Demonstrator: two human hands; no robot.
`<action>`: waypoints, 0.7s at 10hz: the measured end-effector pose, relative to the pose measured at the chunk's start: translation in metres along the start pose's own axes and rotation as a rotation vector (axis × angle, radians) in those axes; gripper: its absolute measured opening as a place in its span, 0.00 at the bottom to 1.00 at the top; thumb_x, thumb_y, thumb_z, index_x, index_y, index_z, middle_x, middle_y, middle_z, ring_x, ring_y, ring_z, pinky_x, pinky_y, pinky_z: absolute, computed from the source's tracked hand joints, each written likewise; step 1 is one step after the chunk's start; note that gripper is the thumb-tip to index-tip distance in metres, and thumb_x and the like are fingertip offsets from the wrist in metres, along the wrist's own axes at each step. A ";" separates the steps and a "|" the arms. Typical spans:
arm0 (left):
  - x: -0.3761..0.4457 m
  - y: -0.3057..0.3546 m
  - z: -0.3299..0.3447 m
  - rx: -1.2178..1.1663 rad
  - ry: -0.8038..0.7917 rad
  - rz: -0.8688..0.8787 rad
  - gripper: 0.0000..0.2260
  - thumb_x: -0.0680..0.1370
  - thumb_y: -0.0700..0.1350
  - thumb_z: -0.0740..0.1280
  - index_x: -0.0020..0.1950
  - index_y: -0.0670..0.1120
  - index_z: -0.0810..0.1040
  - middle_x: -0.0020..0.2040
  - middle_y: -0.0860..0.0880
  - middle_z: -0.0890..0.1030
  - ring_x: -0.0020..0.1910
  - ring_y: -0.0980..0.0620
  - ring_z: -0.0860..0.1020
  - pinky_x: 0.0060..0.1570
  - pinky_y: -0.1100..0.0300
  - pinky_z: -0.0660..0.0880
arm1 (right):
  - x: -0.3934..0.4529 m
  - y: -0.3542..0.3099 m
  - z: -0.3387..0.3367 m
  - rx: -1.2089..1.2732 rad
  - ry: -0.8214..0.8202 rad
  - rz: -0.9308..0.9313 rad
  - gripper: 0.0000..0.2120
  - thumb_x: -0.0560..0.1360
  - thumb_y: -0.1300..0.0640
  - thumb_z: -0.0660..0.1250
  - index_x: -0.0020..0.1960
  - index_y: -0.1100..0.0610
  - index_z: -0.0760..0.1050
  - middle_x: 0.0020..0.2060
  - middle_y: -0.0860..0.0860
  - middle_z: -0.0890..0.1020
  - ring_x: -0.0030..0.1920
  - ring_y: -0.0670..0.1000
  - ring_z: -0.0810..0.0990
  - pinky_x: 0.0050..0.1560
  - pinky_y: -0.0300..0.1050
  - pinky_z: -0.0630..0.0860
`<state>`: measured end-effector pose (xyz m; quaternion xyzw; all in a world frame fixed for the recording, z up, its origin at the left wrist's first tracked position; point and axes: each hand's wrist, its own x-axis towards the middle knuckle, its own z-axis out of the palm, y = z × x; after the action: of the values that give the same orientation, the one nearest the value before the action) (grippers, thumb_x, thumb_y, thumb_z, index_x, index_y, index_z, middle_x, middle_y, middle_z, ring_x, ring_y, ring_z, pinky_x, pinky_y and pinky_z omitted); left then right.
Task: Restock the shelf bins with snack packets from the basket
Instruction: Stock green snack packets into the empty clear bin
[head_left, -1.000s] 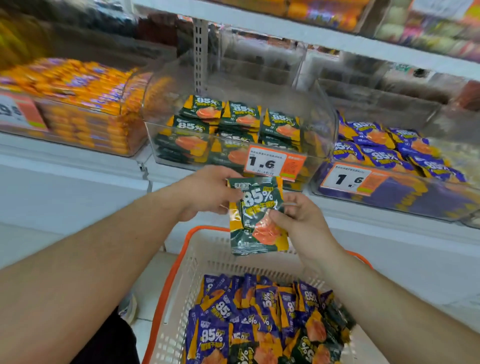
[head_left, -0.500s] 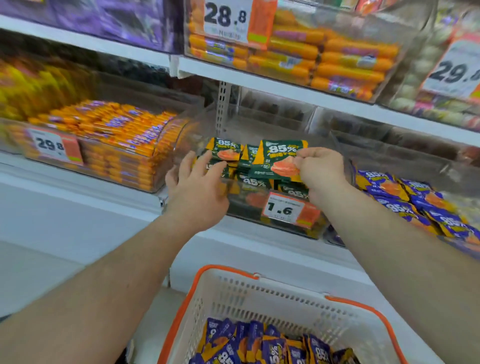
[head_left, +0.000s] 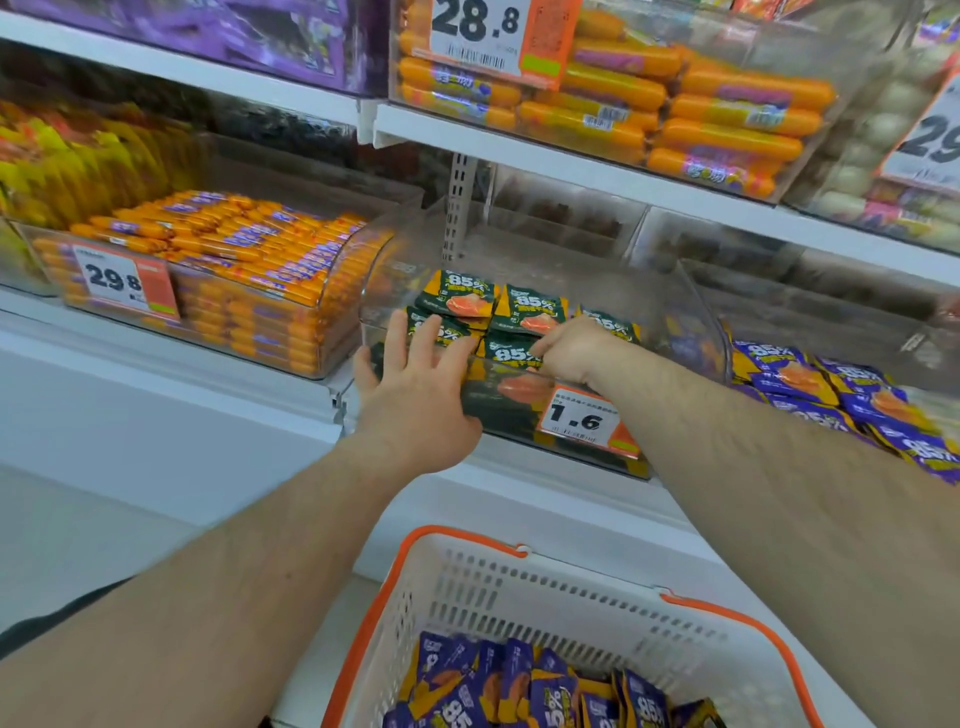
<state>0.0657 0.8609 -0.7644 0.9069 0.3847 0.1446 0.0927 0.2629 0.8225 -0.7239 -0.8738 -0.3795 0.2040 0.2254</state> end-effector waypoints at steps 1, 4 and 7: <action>0.000 -0.001 0.001 0.008 -0.001 0.002 0.35 0.75 0.57 0.65 0.77 0.59 0.50 0.80 0.51 0.44 0.77 0.44 0.34 0.73 0.36 0.43 | 0.002 0.000 0.001 -0.062 0.103 -0.003 0.13 0.75 0.61 0.67 0.59 0.59 0.79 0.43 0.50 0.76 0.41 0.50 0.74 0.38 0.37 0.72; 0.001 -0.001 -0.001 0.019 -0.027 0.014 0.36 0.75 0.57 0.65 0.77 0.59 0.48 0.80 0.51 0.42 0.77 0.44 0.33 0.72 0.35 0.42 | 0.002 -0.013 0.014 -0.300 -0.063 -0.139 0.15 0.73 0.65 0.64 0.59 0.62 0.80 0.36 0.56 0.76 0.40 0.55 0.76 0.36 0.44 0.72; -0.011 0.021 0.012 -0.027 0.392 0.210 0.15 0.67 0.46 0.71 0.51 0.47 0.73 0.51 0.46 0.70 0.52 0.42 0.69 0.51 0.49 0.61 | -0.033 -0.008 0.013 -0.164 0.676 -0.502 0.14 0.73 0.64 0.57 0.40 0.61 0.82 0.39 0.56 0.83 0.44 0.60 0.78 0.45 0.50 0.76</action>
<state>0.0768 0.8378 -0.7723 0.8952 0.2969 0.3322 0.0126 0.2306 0.8062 -0.7239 -0.7871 -0.5000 -0.1859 0.3095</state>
